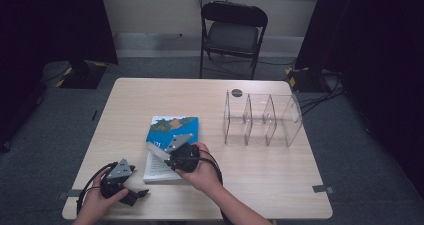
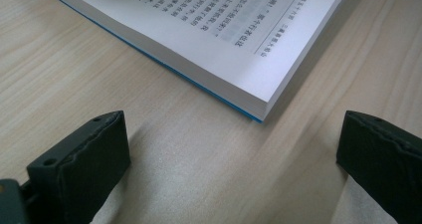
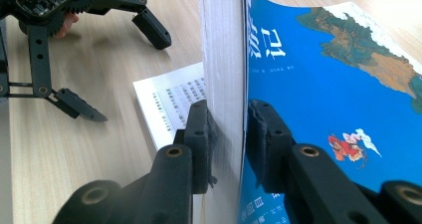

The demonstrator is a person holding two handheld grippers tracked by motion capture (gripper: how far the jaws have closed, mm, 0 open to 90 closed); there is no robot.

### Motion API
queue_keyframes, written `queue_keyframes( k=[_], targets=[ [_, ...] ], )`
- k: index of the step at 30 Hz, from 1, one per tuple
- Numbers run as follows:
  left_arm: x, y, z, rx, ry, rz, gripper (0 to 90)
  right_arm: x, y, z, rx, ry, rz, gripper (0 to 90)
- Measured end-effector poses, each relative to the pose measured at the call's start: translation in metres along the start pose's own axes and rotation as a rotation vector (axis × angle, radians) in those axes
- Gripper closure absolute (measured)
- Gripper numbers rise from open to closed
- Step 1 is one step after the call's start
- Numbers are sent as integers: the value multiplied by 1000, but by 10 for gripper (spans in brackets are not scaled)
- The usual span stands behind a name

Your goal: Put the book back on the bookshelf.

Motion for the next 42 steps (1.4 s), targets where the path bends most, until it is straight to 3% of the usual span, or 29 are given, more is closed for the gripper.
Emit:
queue_keyframes(
  k=[8,10,16,17,28,29,30,31,42],
  targets=[
    [-2,2,2,-6,15,8,0,-5,-4,-5,7,-7,11,730],
    [-3,0,3,-4,6,-12,0,-5,-4,-6,9,-8,16,730],
    [-6,1,5,-15,11,-5,0,-7,-5,-8,12,-5,18,732],
    [-6,-1,6,-12,3,-21,0,-7,-5,-8,10,-9,22,733],
    [-7,0,6,-19,15,-12,0,-14,-9,-15,13,-3,32,739],
    [-8,-2,8,-17,-6,-40,0,-15,-10,-16,15,-4,27,739],
    [-7,0,6,-22,16,-13,0,-16,-11,-17,15,-7,36,740],
    [-8,-1,7,-22,6,-28,0,-16,-11,-17,14,-5,35,741],
    [-10,0,9,-39,16,-37,0,-22,-17,-26,20,10,46,746]
  ],
)
Point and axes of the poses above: each handheld gripper's, and its own axes: z roughly forward along the jaws, x roughly out of its underside, y roughly to its left, the point moved 6 cm from there along z, roughly forward along the jaws, and after that the axes turned 4 degrees about y, right-handed, at the moved point
